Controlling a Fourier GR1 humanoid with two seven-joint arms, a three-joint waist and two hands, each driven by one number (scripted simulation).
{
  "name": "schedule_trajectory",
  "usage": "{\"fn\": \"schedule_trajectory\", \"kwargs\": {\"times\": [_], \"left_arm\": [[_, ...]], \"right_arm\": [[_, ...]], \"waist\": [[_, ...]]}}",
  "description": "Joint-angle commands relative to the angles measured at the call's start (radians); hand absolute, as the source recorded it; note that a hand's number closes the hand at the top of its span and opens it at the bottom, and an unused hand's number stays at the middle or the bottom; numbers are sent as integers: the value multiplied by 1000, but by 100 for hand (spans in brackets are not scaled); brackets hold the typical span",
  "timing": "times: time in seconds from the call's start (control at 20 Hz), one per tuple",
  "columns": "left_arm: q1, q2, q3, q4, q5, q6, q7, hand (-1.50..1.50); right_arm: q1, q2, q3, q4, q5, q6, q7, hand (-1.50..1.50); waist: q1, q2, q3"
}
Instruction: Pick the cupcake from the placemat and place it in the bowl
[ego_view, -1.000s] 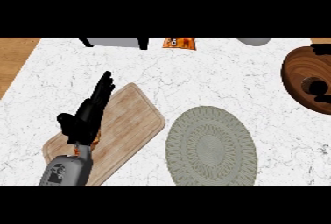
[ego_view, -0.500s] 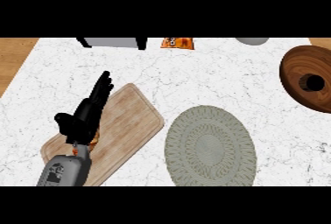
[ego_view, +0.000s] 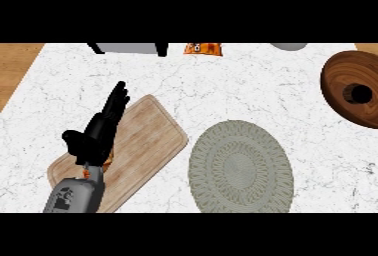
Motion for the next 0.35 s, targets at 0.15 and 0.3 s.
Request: {"fn": "schedule_trajectory", "kwargs": {"times": [0.15,0.3], "left_arm": [[-4,-13,-4,7,-5,9,-4,0],[8,-8,-9,-4,-13,12,-3,0]], "right_arm": [[56,-23,3,-43,-35,284,-140,-150],[75,-21,0,-60,-55,282,-123,-150]], "waist": [[-15,4,2],[-6,2,3]]}}
